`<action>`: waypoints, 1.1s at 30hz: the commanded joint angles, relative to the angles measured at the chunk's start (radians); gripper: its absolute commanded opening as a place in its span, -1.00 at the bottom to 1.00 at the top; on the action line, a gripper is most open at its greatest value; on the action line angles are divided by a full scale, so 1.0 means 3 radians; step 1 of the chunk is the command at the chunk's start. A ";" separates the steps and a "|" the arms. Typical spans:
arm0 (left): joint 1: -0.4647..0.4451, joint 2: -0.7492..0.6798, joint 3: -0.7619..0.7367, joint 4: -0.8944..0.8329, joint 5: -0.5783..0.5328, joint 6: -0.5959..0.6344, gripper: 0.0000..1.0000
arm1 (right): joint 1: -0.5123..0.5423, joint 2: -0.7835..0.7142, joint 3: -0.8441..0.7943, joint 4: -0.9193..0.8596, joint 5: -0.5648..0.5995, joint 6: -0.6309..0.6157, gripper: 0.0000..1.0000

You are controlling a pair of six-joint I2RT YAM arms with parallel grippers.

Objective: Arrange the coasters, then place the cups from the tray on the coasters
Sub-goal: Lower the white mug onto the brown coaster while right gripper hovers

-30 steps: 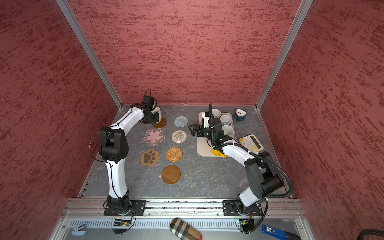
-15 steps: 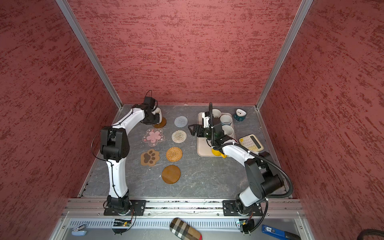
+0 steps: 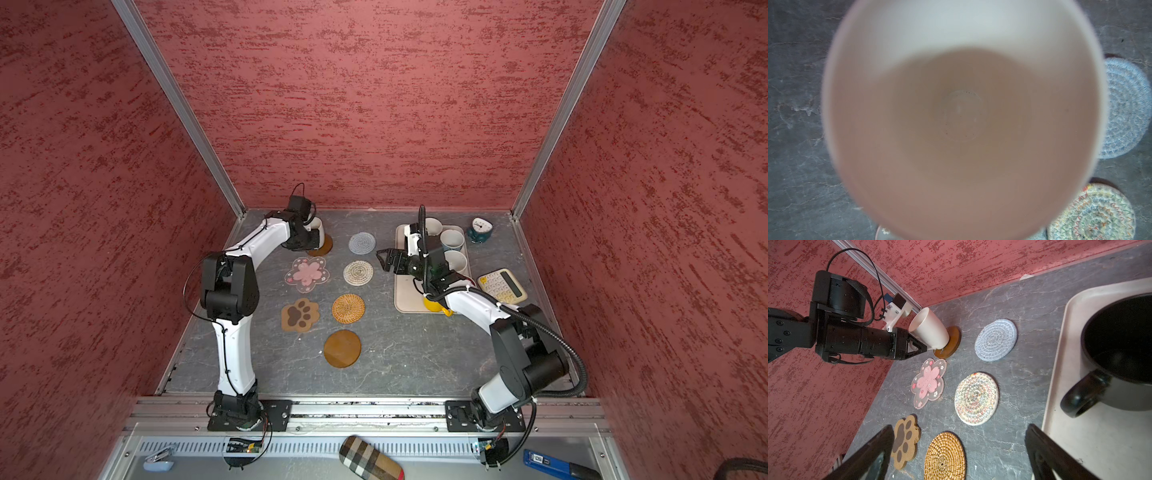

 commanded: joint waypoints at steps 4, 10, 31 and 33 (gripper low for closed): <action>-0.0049 0.0018 -0.0003 0.0165 -0.0067 0.0013 -0.57 | 0.0015 -0.0107 -0.0058 0.0138 -0.0002 0.0012 0.98; -0.0065 0.0008 -0.0012 0.0146 -0.0086 0.0020 -0.12 | 0.0014 -0.0128 -0.0072 0.0146 0.0028 0.0010 0.98; -0.0115 -0.0827 -0.0231 0.0004 -0.0196 0.0098 0.99 | 0.0012 -0.0437 0.0310 -0.0903 0.0589 -0.0352 0.97; -0.0130 -0.0965 -0.0237 -0.0039 -0.0135 0.0088 0.99 | 0.0012 -0.0459 0.0380 -0.1109 0.0682 -0.0334 0.97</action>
